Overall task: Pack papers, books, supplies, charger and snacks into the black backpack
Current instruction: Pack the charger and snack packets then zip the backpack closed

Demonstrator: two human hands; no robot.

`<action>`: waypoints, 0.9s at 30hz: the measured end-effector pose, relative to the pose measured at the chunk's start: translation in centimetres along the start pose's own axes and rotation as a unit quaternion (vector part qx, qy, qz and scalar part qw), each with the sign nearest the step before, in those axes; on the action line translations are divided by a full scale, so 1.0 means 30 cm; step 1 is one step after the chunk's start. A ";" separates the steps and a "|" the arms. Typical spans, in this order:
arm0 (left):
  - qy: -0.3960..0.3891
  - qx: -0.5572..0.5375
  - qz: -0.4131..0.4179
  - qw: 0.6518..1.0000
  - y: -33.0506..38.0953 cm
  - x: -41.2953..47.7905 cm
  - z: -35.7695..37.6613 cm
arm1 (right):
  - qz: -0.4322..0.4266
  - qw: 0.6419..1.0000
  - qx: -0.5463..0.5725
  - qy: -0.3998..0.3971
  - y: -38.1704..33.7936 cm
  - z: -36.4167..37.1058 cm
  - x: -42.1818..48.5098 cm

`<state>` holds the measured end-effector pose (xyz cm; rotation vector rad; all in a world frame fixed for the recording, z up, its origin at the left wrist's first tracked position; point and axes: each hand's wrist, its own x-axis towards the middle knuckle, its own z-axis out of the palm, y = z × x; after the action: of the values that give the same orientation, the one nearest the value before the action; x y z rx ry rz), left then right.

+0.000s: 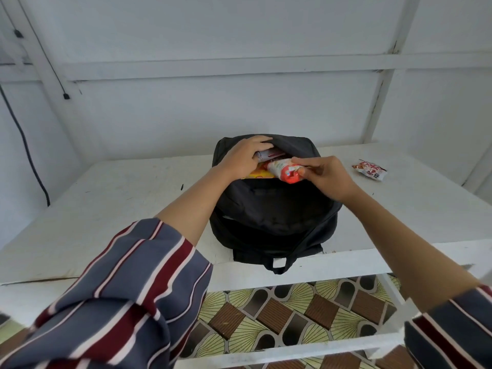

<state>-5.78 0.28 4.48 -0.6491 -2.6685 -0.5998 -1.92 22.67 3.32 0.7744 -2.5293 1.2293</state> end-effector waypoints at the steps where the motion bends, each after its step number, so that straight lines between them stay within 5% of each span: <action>1: 0.000 0.006 -0.003 1.000 0.002 -0.002 -0.001 | -0.005 0.999 -0.043 0.014 0.004 0.024 0.002; 7: -0.008 0.034 -0.002 0.999 0.017 -0.015 -0.016 | -0.067 0.958 -0.244 0.136 0.043 0.103 0.013; 10: -0.018 0.041 0.003 0.999 0.020 -0.024 -0.022 | -0.018 0.962 -0.239 0.133 0.029 0.096 0.017; 17: -0.021 0.039 0.005 0.999 0.020 -0.028 -0.021 | -0.056 0.951 -0.301 0.034 0.017 0.101 0.027; 24: -0.015 0.023 -0.001 1.000 0.015 -0.033 -0.024 | -0.005 0.920 -0.376 0.111 0.030 0.123 0.075; 27: -0.023 0.019 0.000 1.000 0.013 -0.036 -0.023 | -0.047 0.941 -0.314 0.114 0.032 0.117 0.099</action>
<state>-4.54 -0.11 4.76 -0.6596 -2.7146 -0.5392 -4.82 19.35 1.73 0.5435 -2.4275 0.3936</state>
